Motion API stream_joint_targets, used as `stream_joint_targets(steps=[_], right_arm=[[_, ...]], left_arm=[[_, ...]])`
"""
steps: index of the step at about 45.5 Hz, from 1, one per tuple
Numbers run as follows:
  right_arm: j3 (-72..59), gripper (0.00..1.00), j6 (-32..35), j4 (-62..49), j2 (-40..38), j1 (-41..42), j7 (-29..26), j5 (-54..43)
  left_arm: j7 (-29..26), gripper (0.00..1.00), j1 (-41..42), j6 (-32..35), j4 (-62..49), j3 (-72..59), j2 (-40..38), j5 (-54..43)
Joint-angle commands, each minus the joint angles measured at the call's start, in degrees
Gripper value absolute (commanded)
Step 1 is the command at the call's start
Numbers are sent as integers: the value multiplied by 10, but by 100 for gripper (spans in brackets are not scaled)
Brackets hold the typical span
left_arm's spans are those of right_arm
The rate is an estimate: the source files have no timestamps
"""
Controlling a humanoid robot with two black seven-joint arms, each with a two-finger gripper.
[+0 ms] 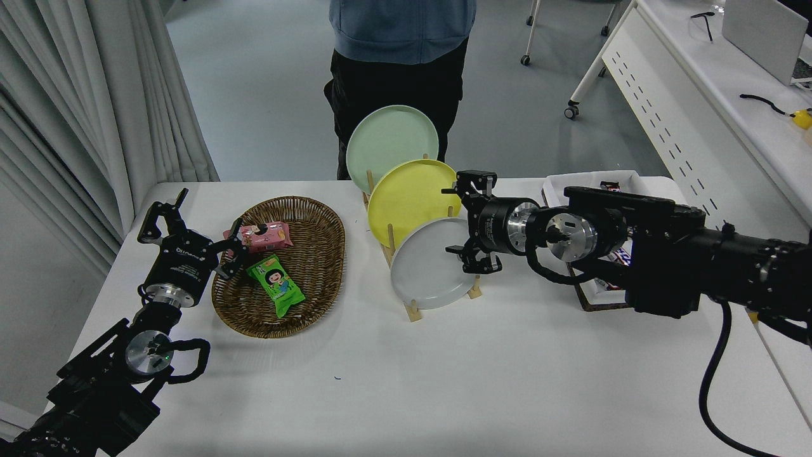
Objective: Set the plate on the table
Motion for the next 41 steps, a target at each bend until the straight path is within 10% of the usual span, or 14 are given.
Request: stream_joint_targets(steps=[1, 17, 41], right_arm=[[16, 100, -15, -14, 16, -4, -1, 1], [28, 98, -16, -33, 34, -15, -1, 1], [44, 63, -36, -52, 44, -17, -2, 0]], left_arm=[[0, 100, 0, 0, -1, 0, 0, 0], [0, 100, 0, 0, 0, 0, 0, 0], [0, 100, 0, 0, 0, 0, 0, -1]])
